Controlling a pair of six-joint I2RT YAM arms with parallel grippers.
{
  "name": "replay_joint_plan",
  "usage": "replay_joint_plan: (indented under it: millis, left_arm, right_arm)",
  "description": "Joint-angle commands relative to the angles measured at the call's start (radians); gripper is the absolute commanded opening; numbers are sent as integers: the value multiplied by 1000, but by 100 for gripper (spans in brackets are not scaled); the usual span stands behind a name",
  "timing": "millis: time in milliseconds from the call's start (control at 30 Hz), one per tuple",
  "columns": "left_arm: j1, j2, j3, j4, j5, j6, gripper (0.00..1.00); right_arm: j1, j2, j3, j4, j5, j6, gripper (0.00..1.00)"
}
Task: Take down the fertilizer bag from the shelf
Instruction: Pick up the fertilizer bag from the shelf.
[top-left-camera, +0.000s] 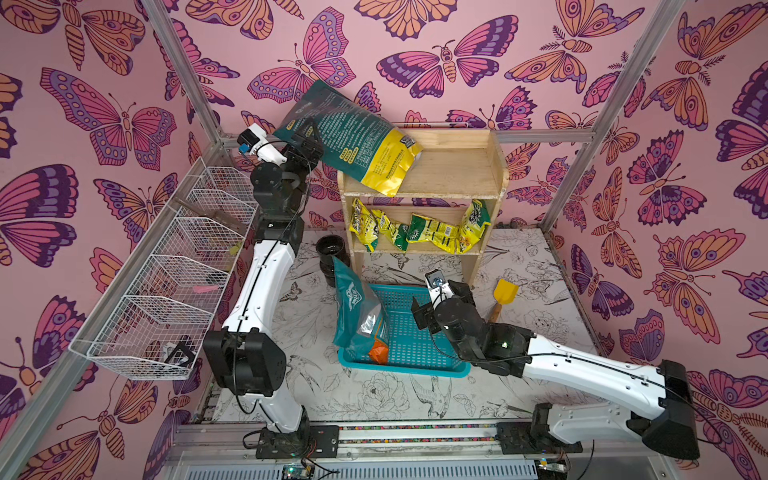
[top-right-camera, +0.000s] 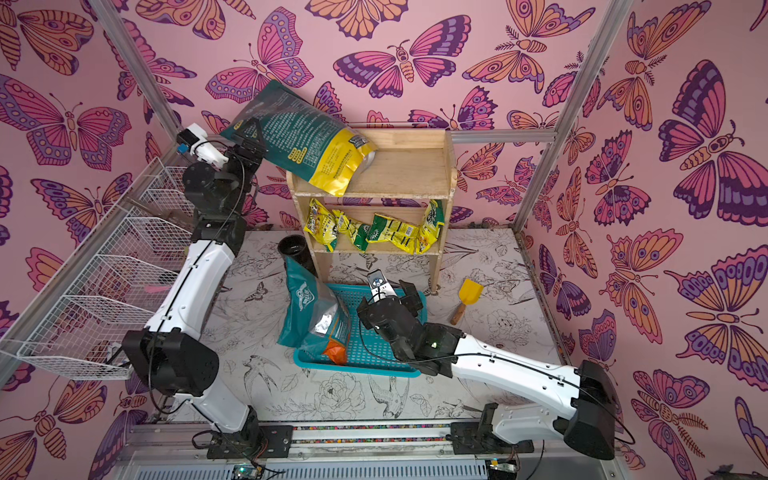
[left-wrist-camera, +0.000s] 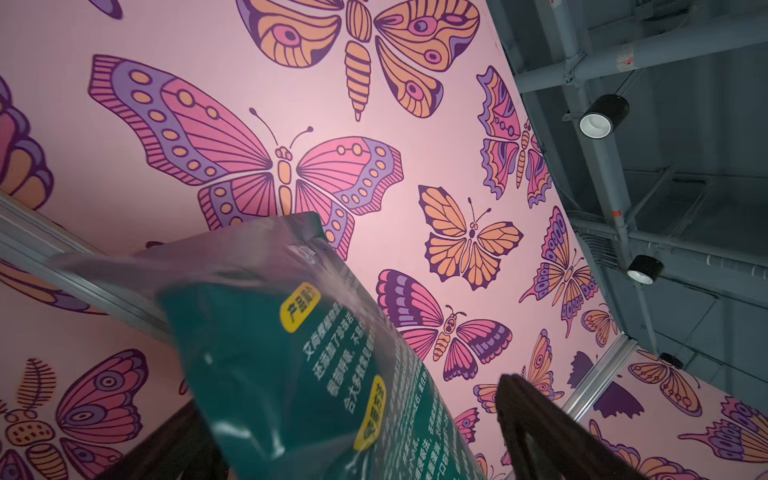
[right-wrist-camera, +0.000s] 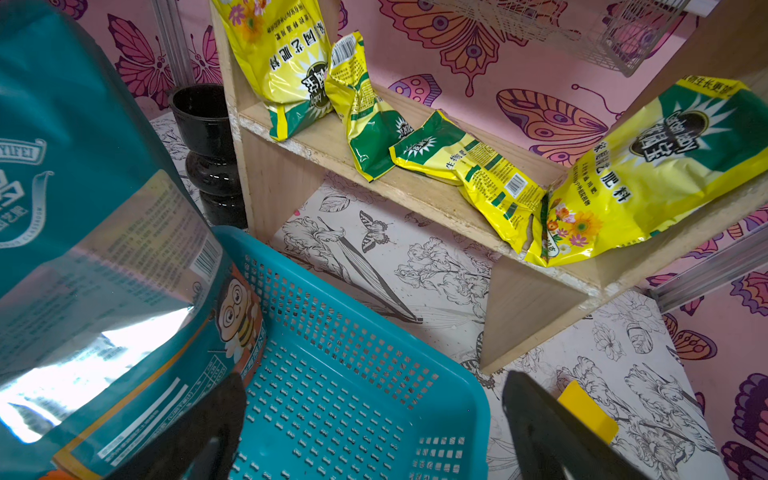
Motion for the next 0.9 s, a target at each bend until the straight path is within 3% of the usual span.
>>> replay_joint_plan:
  millis: [0, 233, 300, 533, 567, 867]
  left_arm:
    - [-2, 63, 58, 4, 80, -87, 100]
    - [-15, 142, 149, -35, 124, -119, 93]
    - [-20, 169, 189, -47, 140, -126, 78]
    - [-34, 200, 270, -46, 199, -134, 6]
    - [-36, 195, 270, -46, 202, -136, 0]
    - [-90, 106, 292, -47, 249, -46, 0]
  right_arm:
    - [-4, 2, 16, 3, 13, -2, 99]
    - [-4, -30, 0, -1, 29, -2, 99]
    - [-4, -36, -6, -4, 34, 2, 99]
    - [-4, -43, -20, -10, 37, 25, 99]
    - [-4, -41, -20, -10, 34, 26, 99]
    - [-3, -6, 10, 3, 25, -9, 99]
